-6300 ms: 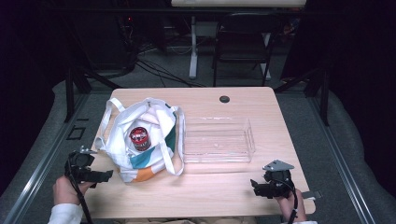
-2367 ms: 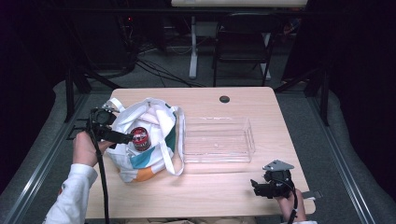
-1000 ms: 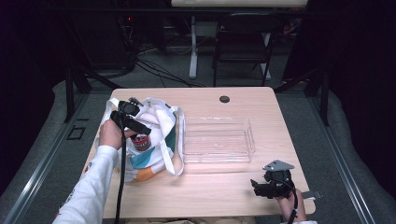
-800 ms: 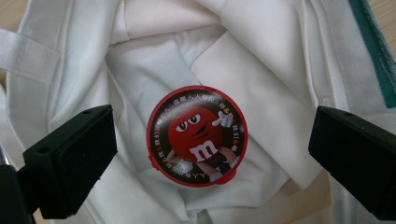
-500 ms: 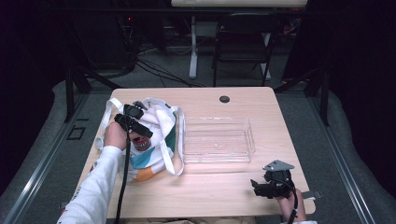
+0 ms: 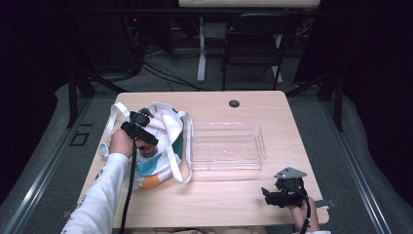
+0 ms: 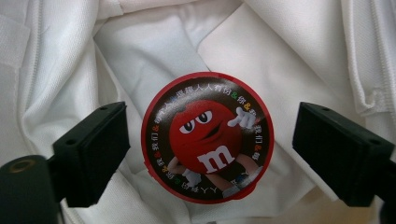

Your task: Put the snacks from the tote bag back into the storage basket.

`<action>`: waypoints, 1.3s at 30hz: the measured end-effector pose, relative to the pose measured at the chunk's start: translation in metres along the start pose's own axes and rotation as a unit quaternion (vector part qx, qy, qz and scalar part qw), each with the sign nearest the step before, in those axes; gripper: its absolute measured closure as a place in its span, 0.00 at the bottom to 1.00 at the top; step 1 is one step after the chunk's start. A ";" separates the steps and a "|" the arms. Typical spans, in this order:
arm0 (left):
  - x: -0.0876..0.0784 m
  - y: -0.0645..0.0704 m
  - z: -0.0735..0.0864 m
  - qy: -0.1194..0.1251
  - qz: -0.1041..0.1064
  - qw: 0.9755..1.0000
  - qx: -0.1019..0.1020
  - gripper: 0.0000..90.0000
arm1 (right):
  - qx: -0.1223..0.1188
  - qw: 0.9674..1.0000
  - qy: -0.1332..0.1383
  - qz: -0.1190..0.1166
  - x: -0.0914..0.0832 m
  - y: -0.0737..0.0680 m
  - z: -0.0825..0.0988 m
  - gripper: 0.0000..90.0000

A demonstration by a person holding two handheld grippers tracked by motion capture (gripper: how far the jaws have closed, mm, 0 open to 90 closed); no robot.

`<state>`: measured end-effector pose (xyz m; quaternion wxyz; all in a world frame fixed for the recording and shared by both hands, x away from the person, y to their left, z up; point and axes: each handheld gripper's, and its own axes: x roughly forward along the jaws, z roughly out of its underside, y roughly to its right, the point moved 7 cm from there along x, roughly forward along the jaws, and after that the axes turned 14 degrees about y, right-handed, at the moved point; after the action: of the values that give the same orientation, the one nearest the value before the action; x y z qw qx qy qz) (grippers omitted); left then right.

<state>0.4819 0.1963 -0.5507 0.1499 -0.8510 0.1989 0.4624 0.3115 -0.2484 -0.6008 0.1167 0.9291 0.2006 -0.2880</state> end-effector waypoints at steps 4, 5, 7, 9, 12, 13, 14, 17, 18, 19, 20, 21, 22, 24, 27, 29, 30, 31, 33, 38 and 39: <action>0.002 0.000 0.002 -0.004 0.002 1.000 0.001 0.17 | 0.000 1.000 0.000 -0.001 0.000 0.000 0.000 0.16; 0.002 0.000 0.002 -0.004 0.002 1.000 0.001 0.17 | 0.000 1.000 0.000 -0.001 0.000 0.000 0.000 0.16; 0.003 0.000 0.003 -0.006 0.001 1.000 0.003 0.17 | 0.000 1.000 0.000 0.000 0.000 0.000 0.000 0.16; 0.005 -0.001 0.005 -0.008 0.001 1.000 0.002 0.18 | 0.002 1.000 0.002 0.001 0.000 0.000 0.000 0.16; 0.007 -0.002 0.006 -0.014 0.002 1.000 0.002 0.20 | 0.002 1.000 0.002 0.000 0.000 0.000 0.000 0.16; 0.008 -0.002 0.007 -0.016 0.002 1.000 0.003 0.21 | 0.002 1.000 0.002 0.000 0.000 0.000 0.000 0.16; 0.009 -0.002 0.008 -0.017 0.001 1.000 0.002 0.22 | 0.002 1.000 0.002 0.000 0.001 0.000 0.000 0.16; 0.009 -0.002 0.009 -0.020 0.002 1.000 0.005 0.25 | 0.002 1.000 0.002 0.000 0.001 0.000 0.000 0.16; 0.010 -0.002 0.009 -0.020 0.004 1.000 0.006 0.25 | 0.000 1.000 0.001 0.001 0.001 0.000 0.000 0.16; 0.010 -0.002 0.009 -0.020 0.004 1.000 0.006 0.26 | 0.002 1.000 0.002 0.000 0.001 0.000 0.000 0.16; 0.011 -0.001 0.009 -0.017 -0.002 1.000 0.006 0.27 | 0.001 1.000 0.002 0.001 0.001 0.000 0.000 0.16; 0.011 -0.001 0.009 -0.017 -0.003 1.000 0.006 0.28 | 0.000 1.000 0.001 0.001 0.000 0.000 0.000 0.16; 0.011 -0.001 0.010 -0.017 -0.003 1.000 0.007 0.28 | -0.001 1.000 0.000 0.002 0.000 0.000 0.000 0.16; 0.011 -0.001 0.010 -0.018 -0.003 1.000 0.007 0.28 | -0.001 1.000 0.000 0.001 0.000 0.000 0.000 0.16; 0.010 0.000 0.009 -0.024 -0.001 1.000 0.011 0.28 | 0.001 1.000 0.002 0.000 0.001 0.000 0.000 0.16; 0.010 0.001 0.009 -0.024 -0.003 1.000 0.013 0.28 | 0.001 1.000 0.001 0.000 0.000 0.000 0.000 0.16; 0.010 0.001 0.009 -0.024 -0.003 1.000 0.013 0.28 | 0.001 1.000 0.001 0.000 0.000 0.000 0.000 0.16; 0.009 0.001 0.009 -0.026 -0.001 1.000 0.017 0.28 | 0.002 1.000 0.002 0.000 0.000 0.000 0.000 0.16; 0.008 0.000 0.009 -0.024 0.001 1.000 0.018 0.29 | 0.002 1.000 0.001 0.000 0.000 0.000 0.000 0.16; 0.007 0.001 0.008 -0.025 0.005 1.000 0.016 0.29 | -0.001 1.000 -0.001 -0.001 0.000 0.000 0.000 0.16; 0.006 0.001 0.009 -0.028 0.007 0.999 0.020 0.29 | 0.001 1.000 0.002 0.000 0.000 0.000 0.000 0.16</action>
<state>0.4781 0.1980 -0.5602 0.1694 -0.8332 0.2094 0.4829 0.3117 -0.2480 -0.6011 0.1152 0.9298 0.2000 -0.2866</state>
